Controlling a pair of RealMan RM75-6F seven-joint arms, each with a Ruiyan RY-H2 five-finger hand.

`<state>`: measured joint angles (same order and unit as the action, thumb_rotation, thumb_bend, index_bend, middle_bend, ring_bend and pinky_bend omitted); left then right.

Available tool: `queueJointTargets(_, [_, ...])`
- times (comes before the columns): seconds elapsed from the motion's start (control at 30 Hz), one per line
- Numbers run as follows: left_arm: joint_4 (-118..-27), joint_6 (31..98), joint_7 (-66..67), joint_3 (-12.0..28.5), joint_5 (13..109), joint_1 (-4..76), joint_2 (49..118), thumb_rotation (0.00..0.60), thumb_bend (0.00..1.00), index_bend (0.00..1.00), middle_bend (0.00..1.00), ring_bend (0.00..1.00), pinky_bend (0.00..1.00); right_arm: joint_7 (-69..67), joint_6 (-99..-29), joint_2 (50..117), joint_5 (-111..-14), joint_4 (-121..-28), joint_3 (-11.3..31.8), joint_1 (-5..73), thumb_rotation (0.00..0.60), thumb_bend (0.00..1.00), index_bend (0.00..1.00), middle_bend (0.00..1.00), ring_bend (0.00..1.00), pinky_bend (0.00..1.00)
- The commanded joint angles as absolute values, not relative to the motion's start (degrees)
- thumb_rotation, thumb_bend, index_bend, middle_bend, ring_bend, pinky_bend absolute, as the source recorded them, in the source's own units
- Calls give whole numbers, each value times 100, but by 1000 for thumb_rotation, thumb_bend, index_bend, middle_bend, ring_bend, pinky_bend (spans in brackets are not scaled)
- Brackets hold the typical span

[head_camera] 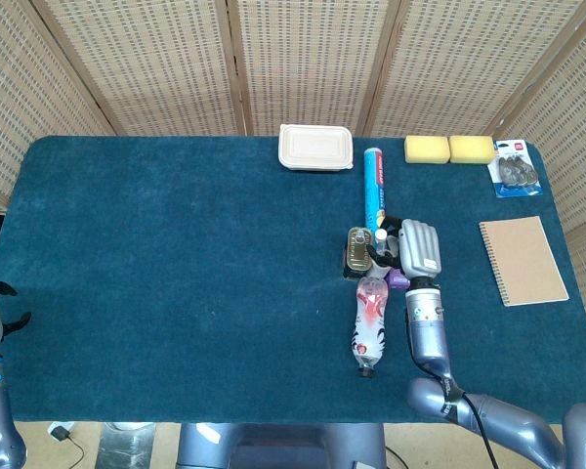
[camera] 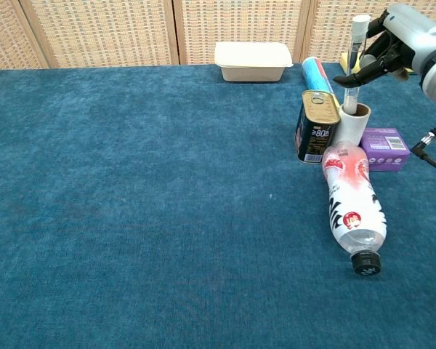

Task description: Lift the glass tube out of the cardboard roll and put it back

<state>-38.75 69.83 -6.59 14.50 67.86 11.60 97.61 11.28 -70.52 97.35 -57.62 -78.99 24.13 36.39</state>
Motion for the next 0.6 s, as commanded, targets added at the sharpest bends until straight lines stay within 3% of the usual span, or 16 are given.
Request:
queueJointTargets(0.03, [-3876, 6984, -657, 1451, 6786, 1160, 9761, 600, 154, 475, 434, 244, 331, 1140, -7085, 9701, -5798, -7948, 2427, 3644, 600, 357, 775, 931, 962, 881])
queueJointTargets(0.6, [-3884, 6978, -658, 1449, 6785, 1160, 9756, 600, 153, 475, 434, 244, 331, 1461, -7228, 9366, -5741, -8412, 2514, 3631, 600, 359, 776, 933, 963, 884])
